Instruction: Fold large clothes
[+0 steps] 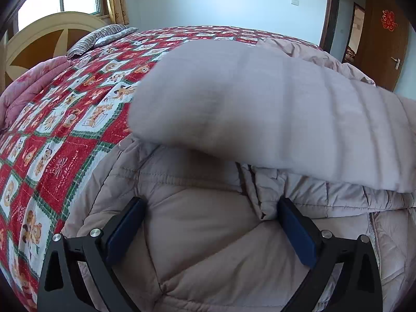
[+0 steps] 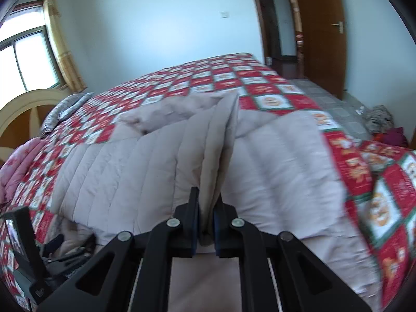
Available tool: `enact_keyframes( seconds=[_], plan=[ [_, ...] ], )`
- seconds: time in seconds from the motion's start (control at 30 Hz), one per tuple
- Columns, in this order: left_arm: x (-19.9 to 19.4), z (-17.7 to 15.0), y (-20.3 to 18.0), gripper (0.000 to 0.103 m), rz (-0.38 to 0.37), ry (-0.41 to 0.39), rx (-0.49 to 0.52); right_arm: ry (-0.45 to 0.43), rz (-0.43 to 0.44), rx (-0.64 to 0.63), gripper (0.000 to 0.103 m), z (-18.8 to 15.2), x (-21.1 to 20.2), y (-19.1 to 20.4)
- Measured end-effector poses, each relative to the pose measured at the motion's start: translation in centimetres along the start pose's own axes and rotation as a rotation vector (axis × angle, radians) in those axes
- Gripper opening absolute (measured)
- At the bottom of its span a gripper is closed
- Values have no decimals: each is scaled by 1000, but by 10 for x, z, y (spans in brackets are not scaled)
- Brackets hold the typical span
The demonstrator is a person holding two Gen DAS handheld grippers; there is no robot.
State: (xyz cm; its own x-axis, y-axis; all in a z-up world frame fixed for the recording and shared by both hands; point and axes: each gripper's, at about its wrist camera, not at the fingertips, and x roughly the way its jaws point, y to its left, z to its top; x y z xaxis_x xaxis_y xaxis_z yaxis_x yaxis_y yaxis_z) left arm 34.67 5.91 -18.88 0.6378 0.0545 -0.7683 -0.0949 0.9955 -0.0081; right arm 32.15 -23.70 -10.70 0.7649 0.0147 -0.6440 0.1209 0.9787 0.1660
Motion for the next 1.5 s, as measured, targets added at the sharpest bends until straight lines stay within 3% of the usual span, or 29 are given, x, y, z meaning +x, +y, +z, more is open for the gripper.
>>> enact_keyframes(
  seconds=[0.1, 0.2, 0.37, 0.47, 0.57, 0.67, 0.77, 0.87, 0.9, 0.93, 1.0, 1.03, 1.07, 1.1, 1.13, 1.23, 1.3, 1.37, 1.5],
  plan=[
    [1, 1, 2, 102, -2, 0, 0, 21, -100, -14, 11, -6, 6, -20],
    [1, 1, 0, 102, 1, 0, 3, 91, -126, 6, 12, -16, 24, -38],
    [-3, -1, 1, 102, -6, -10, -1, 97, -193, -129, 18, -31, 45, -19],
    [-22, -5, 4, 101, -36, -14, 11, 86, -203, -143, 19, -31, 44, -19],
    [-64, -8, 9, 101, -99, -99, 48, 80, -171, -108, 20, -32, 42, -25],
    [-93, 13, 12, 101, -115, -202, 59, 76, -170, -102, 22, -33, 38, -25],
    [-85, 63, 10, 101, -95, -227, 35, 70, -179, -112, 26, -33, 33, -22],
    [-47, 110, 13, 101, 30, -215, -4, 37, -109, -29, 58, -33, 13, -31],
    [-36, 117, 15, 101, 46, -195, -7, 15, -92, 2, 75, -32, 4, -35],
    [-22, 122, 16, 101, 56, -167, -10, -22, -92, 35, 83, -30, -6, -38],
    [8, 123, 18, 101, 99, -117, -5, -102, -123, 68, 83, -24, -26, -43],
    [15, 118, 18, 101, 133, -103, 5, -132, -134, 67, 77, -18, -33, -43],
    [28, 110, 20, 101, 177, -74, 14, -147, -130, 54, 69, -11, -36, -40],
    [33, 101, 25, 101, 182, -55, 7, -142, -110, 30, 47, -2, -34, -34],
    [38, 90, 31, 102, 173, -34, -15, -127, -91, 13, 36, 4, -29, -28],
    [48, 68, 50, 102, 140, 20, -118, -58, -8, -39, 34, 18, 3, 0],
    [48, 61, 53, 102, 152, 31, -134, -8, -19, -98, 34, 17, 32, 18],
    [45, 54, 48, 102, 183, 32, -104, 108, -92, -176, 34, 4, 73, 28],
    [42, 50, 42, 102, 236, 6, -61, 107, -82, -138, 33, -6, 80, 15]
  ],
)
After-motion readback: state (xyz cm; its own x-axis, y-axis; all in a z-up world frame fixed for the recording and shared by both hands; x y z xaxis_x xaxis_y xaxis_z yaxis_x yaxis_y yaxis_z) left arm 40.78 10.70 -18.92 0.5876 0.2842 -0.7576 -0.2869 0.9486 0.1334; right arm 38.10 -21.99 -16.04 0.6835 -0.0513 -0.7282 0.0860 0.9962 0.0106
